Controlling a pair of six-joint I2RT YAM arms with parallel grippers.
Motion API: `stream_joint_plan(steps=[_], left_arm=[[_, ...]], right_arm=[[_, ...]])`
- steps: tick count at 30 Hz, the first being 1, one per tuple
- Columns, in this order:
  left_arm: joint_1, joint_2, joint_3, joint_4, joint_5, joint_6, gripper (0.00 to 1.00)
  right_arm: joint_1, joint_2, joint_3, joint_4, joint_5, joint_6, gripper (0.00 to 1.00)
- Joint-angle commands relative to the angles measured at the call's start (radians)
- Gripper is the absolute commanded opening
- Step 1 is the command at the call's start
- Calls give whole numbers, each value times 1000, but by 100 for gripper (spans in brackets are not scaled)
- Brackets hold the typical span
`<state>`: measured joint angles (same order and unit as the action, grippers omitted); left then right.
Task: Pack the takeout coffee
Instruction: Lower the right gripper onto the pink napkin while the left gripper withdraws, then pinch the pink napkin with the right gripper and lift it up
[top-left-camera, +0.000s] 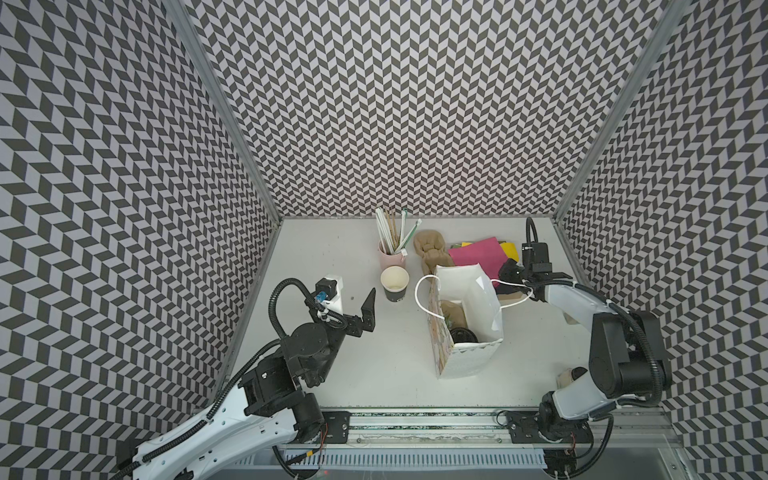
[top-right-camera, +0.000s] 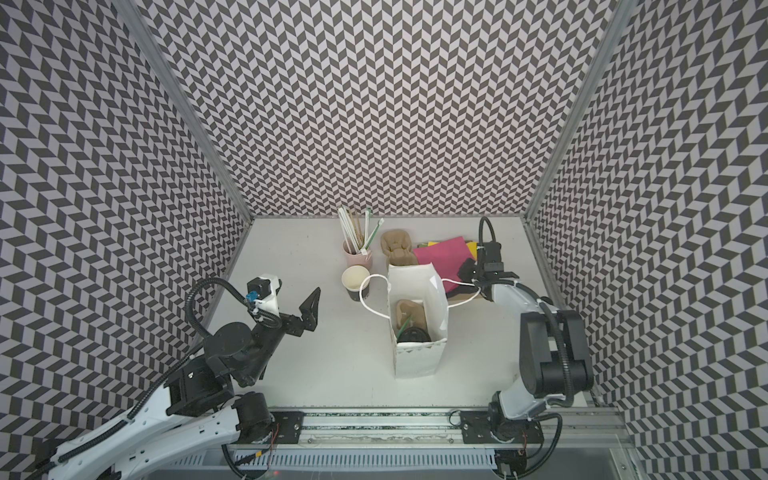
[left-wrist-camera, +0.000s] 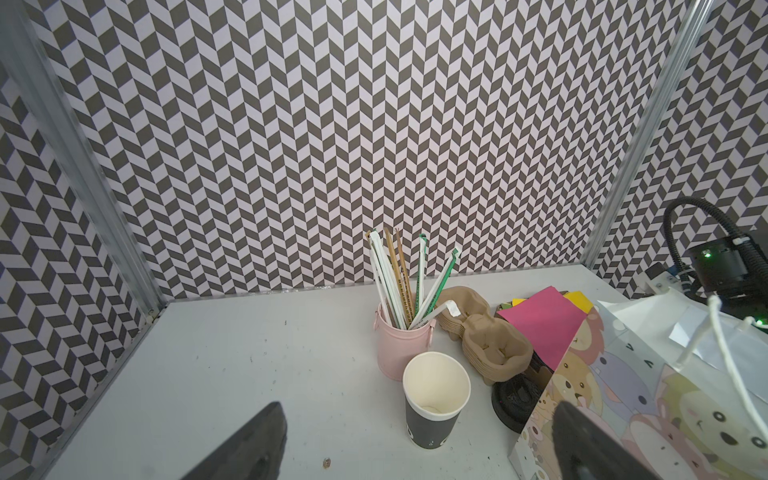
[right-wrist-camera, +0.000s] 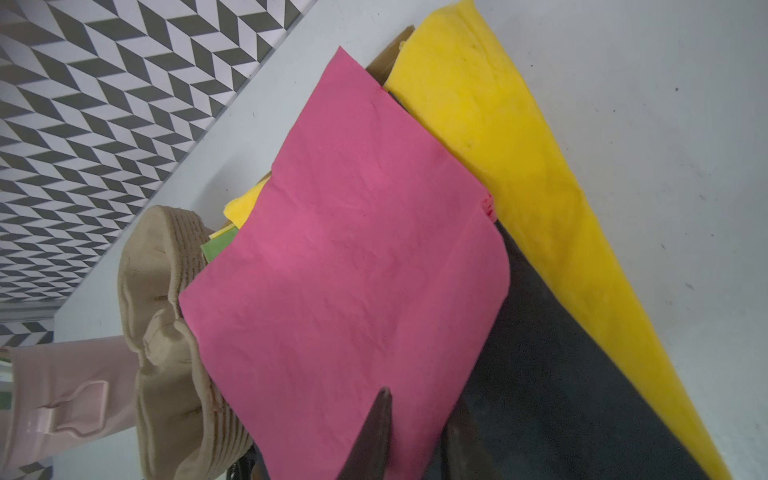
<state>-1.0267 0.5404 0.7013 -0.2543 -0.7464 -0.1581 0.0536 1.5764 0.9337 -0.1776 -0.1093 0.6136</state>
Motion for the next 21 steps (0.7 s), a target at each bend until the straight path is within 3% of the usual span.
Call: stream_joint_plan(steps=[1, 4, 7, 21], left_arm=[[5, -11, -5, 22, -3, -6, 100], [5, -16, -5, 23, -4, -7, 100], [5, -19, -6, 23, -4, -6, 100], [6, -29, -6, 19, -2, -7, 100]], right_arm=[[-7, -32, 8, 50, -8, 7, 13], [-10, -46, 8, 46, -17, 11, 2], [-12, -81, 7, 42, -20, 16, 0], [-15, -298, 17, 5, 0, 25, 0]])
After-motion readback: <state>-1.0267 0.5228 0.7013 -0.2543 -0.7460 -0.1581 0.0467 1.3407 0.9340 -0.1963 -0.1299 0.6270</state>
